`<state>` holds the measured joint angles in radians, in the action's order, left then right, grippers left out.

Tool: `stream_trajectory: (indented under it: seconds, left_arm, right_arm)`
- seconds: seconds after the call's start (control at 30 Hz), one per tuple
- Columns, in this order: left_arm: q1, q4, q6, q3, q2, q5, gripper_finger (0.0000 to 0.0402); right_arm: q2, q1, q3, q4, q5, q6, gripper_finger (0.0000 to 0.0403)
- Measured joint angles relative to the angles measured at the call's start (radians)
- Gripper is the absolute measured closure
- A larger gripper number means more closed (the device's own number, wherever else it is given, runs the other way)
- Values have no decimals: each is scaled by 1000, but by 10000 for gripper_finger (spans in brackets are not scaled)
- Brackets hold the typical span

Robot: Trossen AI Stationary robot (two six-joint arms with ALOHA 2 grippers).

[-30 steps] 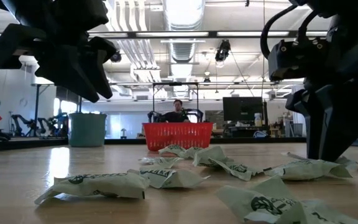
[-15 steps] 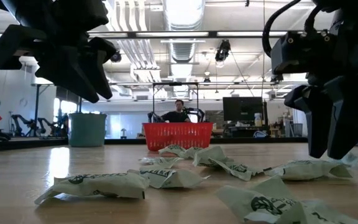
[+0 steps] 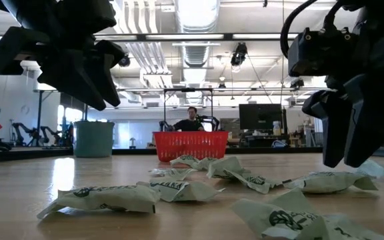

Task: Pick and place items into bin
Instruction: Put the stevia packet into the red bin

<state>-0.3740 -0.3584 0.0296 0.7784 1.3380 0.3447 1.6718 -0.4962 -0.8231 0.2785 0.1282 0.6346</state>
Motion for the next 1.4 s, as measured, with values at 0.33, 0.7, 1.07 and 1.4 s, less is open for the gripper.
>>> stream_trajectory:
  seconds: [0.33,0.7,1.07,1.4]
  left_arm:
    - [0,0,-1,0,0,0,260]
    - [0,0,-1,0,0,0,260]
    - [0,-1,-1,-3,0,0,260]
    - [0,2,0,-28,1,0,260]
  right_arm:
    - [-1,-10,46,-44,7,69,220]
    - [0,-17,63,-58,47,101,250]
    - [35,-21,66,-35,103,97,302]
    - [36,-23,61,-21,137,6,377]
